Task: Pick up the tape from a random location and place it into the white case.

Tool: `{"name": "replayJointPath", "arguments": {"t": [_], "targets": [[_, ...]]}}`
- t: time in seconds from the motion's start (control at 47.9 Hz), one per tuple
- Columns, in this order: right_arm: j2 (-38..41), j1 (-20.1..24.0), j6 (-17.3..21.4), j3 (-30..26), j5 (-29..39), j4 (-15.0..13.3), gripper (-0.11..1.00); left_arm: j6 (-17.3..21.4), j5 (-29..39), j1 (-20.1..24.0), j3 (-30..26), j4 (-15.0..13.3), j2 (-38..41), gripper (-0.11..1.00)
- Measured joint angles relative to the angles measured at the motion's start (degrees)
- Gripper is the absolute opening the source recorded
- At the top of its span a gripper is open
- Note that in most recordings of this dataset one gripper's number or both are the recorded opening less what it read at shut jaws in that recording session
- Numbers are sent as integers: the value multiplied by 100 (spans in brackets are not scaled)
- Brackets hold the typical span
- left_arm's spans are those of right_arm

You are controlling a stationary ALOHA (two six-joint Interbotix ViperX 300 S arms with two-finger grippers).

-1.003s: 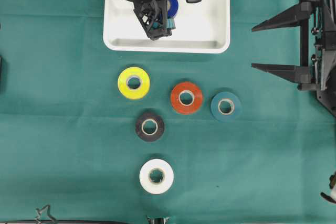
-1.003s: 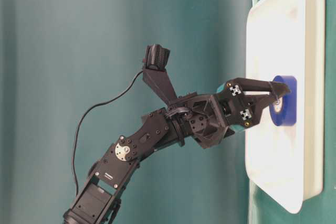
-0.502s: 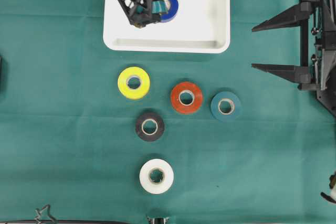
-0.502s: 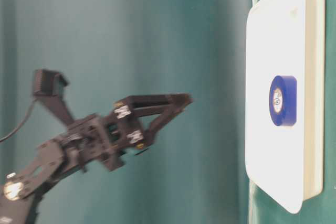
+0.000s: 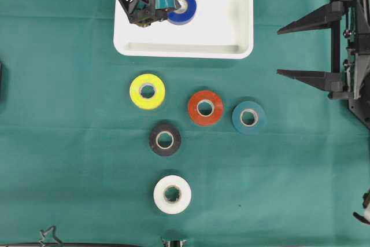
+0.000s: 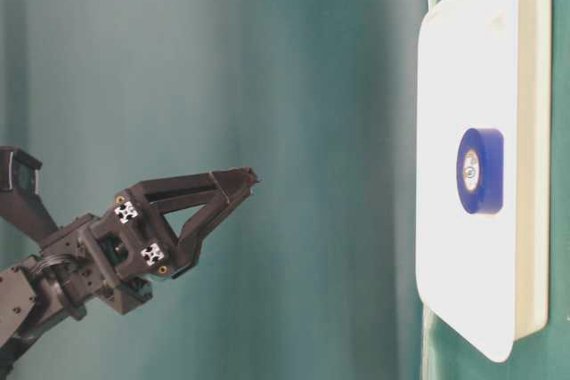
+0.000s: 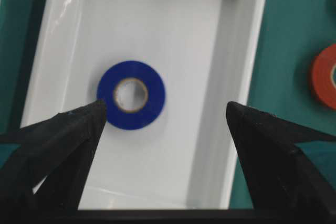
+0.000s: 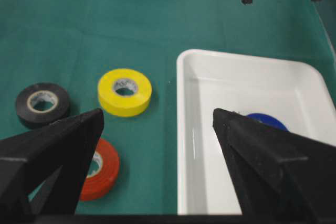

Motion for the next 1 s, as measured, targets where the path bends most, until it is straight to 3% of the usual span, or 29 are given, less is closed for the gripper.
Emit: {"name": "replayJointPath", "arguments": {"t": [0.439,0.711,1.003], "targets": [[0,0,-9,-53,70,0,92,-26,-325,-1143,105,-9,0,99],[0,0,26,-62,97,0,92,-44,-606,-1151,501,-9,-264,99],[-105,0,18,-88,229,0,92,-53,-1459,-1151,1477,-18,-1230,99]]}}
